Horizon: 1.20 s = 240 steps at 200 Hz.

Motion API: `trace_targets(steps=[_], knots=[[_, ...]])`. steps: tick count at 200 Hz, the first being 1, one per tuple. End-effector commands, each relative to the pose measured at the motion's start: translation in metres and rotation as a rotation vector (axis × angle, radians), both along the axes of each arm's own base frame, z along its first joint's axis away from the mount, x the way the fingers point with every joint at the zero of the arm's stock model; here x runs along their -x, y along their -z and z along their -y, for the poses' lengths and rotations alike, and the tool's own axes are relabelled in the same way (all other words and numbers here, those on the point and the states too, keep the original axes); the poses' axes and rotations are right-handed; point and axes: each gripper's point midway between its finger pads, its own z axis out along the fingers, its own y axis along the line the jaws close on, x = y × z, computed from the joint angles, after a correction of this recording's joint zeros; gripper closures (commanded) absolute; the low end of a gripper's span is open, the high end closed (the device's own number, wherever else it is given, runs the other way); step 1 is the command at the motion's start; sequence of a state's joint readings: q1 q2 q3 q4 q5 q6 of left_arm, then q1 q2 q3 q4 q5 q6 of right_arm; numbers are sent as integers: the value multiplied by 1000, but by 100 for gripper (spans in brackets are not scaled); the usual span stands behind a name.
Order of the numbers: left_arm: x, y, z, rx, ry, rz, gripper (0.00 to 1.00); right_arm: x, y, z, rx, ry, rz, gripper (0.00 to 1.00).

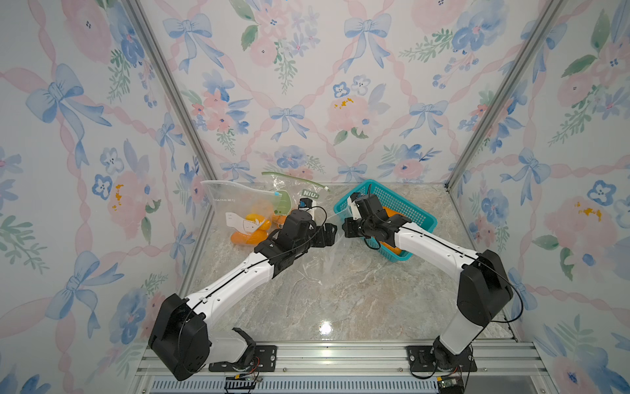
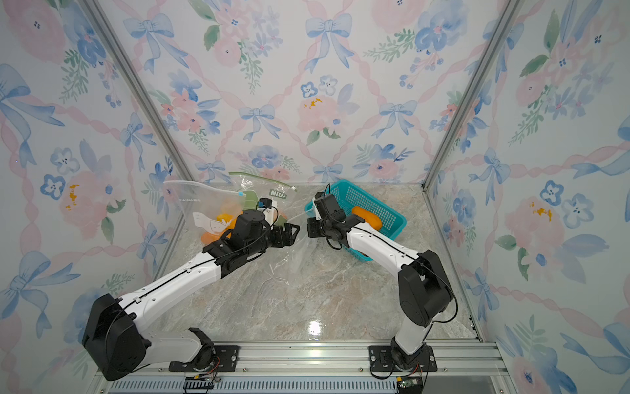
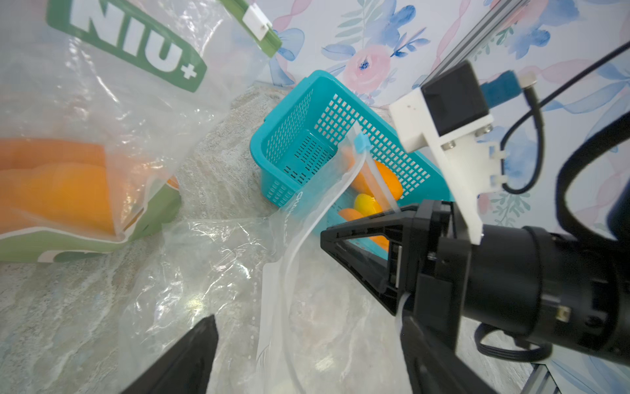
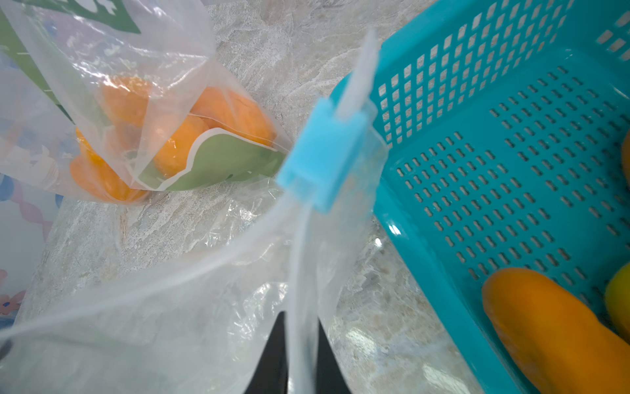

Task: Place the mango in a zip-top bag and seal the zipper
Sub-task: Open the zipper of the food storage bag at the center of the board.

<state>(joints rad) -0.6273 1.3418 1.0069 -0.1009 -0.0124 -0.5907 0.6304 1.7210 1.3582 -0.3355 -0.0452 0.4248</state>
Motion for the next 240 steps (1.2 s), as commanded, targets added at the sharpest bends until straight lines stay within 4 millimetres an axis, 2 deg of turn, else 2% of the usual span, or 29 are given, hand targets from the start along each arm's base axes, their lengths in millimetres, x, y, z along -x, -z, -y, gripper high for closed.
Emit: trace_targets(steps=[1,26,46,56,77,88,101,125,157,167,181,197,202,220,224,227,240], knots=[[-16,-8,-2,-31,-23,42,18,8,-17,-5,-13,-39,49,85],[-17,0,5,-38,8,24,35,9,-22,-6,-16,-47,63,84],[-15,3,5,-42,15,17,69,10,-21,-3,-3,-42,60,83],[-15,-2,2,-39,6,30,83,10,-16,2,18,-28,52,81],[-11,-25,-5,-21,-18,85,100,13,-4,14,62,3,23,77],[-7,-40,-6,-10,-24,121,100,13,0,23,98,32,5,73],[-1,-57,-6,1,-33,164,100,15,3,28,116,47,-15,62],[10,-75,-3,17,-52,218,100,18,6,20,90,49,-49,44],[17,-71,0,35,-118,241,100,23,-5,-11,44,3,-36,21],[18,-70,0,48,-144,245,100,24,-6,-18,44,-8,-32,17],[19,-70,-4,51,-188,258,100,24,-4,-17,77,-1,-30,16],[16,-69,-14,32,-254,272,100,21,-2,1,141,55,-19,19],[15,-67,-17,24,-273,274,100,21,-2,8,158,71,-13,22],[11,-63,-21,7,-305,279,100,20,-5,36,204,142,10,42],[10,-63,-20,7,-304,280,100,19,-2,41,214,156,7,44],[10,-63,-19,8,-301,281,100,20,-11,46,203,164,23,45],[7,-60,-9,9,-269,284,100,21,-16,55,181,167,33,45]])
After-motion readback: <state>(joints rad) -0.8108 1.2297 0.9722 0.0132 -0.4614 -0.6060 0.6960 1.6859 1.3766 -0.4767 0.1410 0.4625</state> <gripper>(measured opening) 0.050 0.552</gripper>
